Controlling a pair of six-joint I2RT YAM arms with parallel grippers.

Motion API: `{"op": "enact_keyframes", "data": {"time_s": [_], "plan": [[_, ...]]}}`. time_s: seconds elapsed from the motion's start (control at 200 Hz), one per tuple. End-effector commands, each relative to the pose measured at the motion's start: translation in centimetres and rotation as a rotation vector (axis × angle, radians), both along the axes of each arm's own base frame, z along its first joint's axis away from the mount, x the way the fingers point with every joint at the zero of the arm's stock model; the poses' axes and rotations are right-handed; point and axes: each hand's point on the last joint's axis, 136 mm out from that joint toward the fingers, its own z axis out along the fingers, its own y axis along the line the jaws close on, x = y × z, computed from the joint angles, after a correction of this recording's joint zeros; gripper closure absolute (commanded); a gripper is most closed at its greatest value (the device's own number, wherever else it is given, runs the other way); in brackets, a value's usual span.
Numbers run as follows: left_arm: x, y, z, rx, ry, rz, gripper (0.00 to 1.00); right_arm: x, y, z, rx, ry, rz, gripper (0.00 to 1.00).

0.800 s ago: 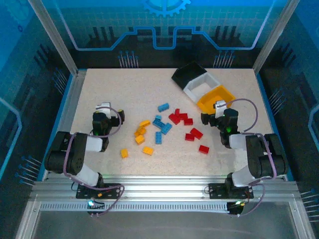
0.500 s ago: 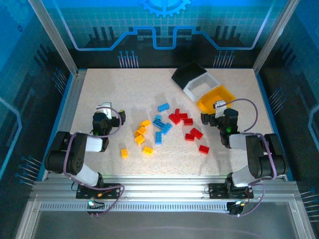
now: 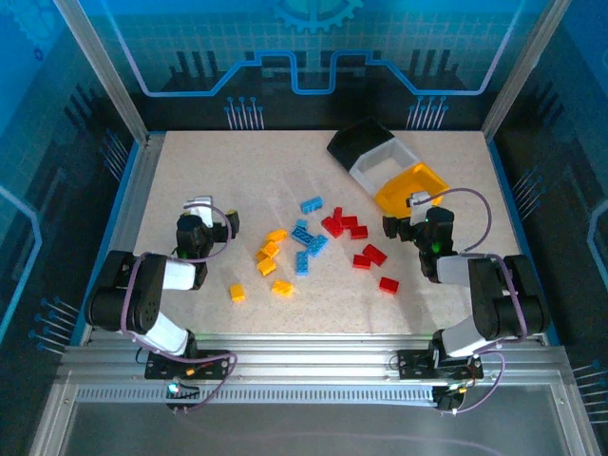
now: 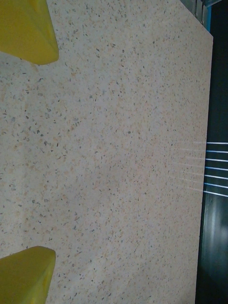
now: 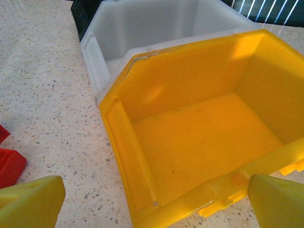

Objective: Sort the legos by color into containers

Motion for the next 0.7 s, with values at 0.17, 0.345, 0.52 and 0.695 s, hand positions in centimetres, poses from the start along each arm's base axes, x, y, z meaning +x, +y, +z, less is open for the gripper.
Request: {"op": "enact_keyframes", "data": {"time_s": [0.17, 0.345, 0.52, 0.695], "plan": [[0.5, -0.1, 0.7, 0.012, -0.019, -0.024, 0.01, 0.5, -0.6, 0.9, -0.001, -0.012, -0.036, 0.0], [0.2, 2.3, 2.5, 0.017, 0.0, 0.128, 0.01, 0.8, -0.9, 2.9, -0.033, 0.023, -0.074, 0.0], [-0.8, 3.5, 6.3, -0.021, -0.006, 0.216, 0.01, 0.3, -1.3, 6.4, 0.046, 0.111, -0.148, 0.0], [-2.9, 4.7, 9.8, -0.175, 0.082, 0.363, 0.01, -0.2, -0.4, 9.2, 0.142, 0.306, -0.18, 0.0]]}}
